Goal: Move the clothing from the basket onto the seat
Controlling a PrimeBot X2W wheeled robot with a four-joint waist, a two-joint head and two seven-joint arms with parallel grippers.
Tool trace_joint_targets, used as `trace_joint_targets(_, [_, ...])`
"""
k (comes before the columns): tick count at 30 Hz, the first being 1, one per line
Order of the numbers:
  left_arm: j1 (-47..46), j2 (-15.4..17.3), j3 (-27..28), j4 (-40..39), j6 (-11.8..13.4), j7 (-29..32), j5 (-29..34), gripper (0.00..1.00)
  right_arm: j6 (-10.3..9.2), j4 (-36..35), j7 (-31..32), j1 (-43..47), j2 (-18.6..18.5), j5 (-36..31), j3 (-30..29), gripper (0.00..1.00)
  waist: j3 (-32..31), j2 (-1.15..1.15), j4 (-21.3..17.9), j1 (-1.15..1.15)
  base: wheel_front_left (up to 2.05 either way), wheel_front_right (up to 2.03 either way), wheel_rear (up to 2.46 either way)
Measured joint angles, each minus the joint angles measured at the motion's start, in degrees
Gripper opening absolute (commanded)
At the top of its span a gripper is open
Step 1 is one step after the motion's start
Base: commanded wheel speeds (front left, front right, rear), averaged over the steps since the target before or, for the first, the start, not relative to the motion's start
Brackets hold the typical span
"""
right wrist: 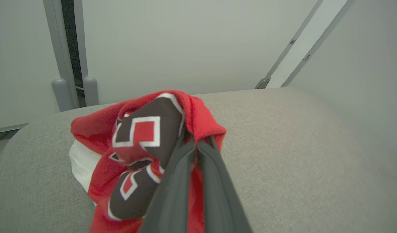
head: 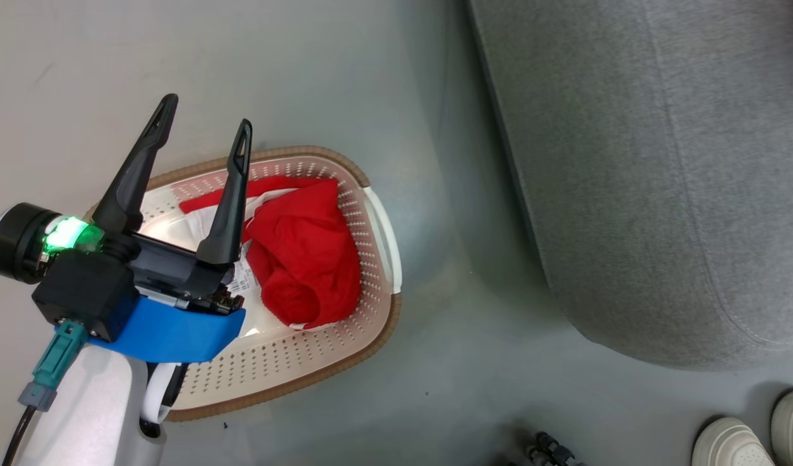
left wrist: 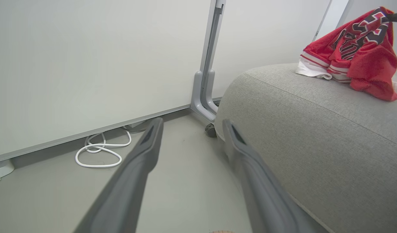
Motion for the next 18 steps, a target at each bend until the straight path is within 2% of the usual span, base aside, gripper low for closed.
trace_joint_targets(1, [-0.1, -0.1, -0.1, 0.0, 0.2, 0.0, 0.0, 1.0, 0.0, 1.4, 0.1, 0.7, 0.1, 0.0, 0.3, 0.0, 0.3, 0.0, 0.4, 0.0, 0.0, 0.0, 0.0])
trace_joint_targets(2, [-0.1, -0.2, -0.2, 0.1, 0.3, -0.1, 0.0, 1.0, 0.0, 2.8, 0.2, 1.3, 0.1, 0.0, 0.4, 0.13, 0.4, 0.0, 0.8, 0.0, 0.0, 0.0, 0.0])
trace_joint_targets(3, [-0.1, -0.2, -0.3, 0.2, 0.4, -0.3, 0.0, 1.0, 0.0, 3.8, 0.2, 1.6, 0.2, 0.2, 0.4, 0.45, 0.4, 0.0, 1.1, 0.0, 0.0, 0.0, 0.0])
trace_joint_targets(4, [-0.1, -0.3, -0.4, 0.4, 0.4, -0.5, 0.0, 1.0, 0.0, 4.6, 0.0, 1.9, 0.2, 0.2, 0.4, 0.45, 0.2, 0.0, 1.2, 0.0, 0.0, 0.0, 0.0])
trace_joint_targets(5, [-0.1, -0.5, -0.5, 0.7, 0.5, -0.5, 0.0, 1.0, 0.0, 5.2, -0.3, 2.2, 0.2, 0.2, 0.4, 1.0, -0.1, 0.0, 1.3, 0.0, 0.0, 0.0, 0.0])
trace_joint_targets(12, [-0.2, -2.2, -1.6, 4.7, 0.5, -2.5, -1.6, 1.0, 0.0, 8.2, -2.6, 5.1, 0.1, -0.1, 1.1, 1.0, -4.1, 0.0, 2.0, -0.01, 0.0, 0.0, 0.0])
trace_joint_targets(18, [1.3, -4.9, -1.7, 10.2, 0.7, -4.7, -3.8, 1.0, 0.0, 6.0, -5.8, 11.4, 0.5, 0.0, 5.2, 1.0, -10.3, 0.0, 2.9, -0.02, 0.0, 0.0, 0.0])
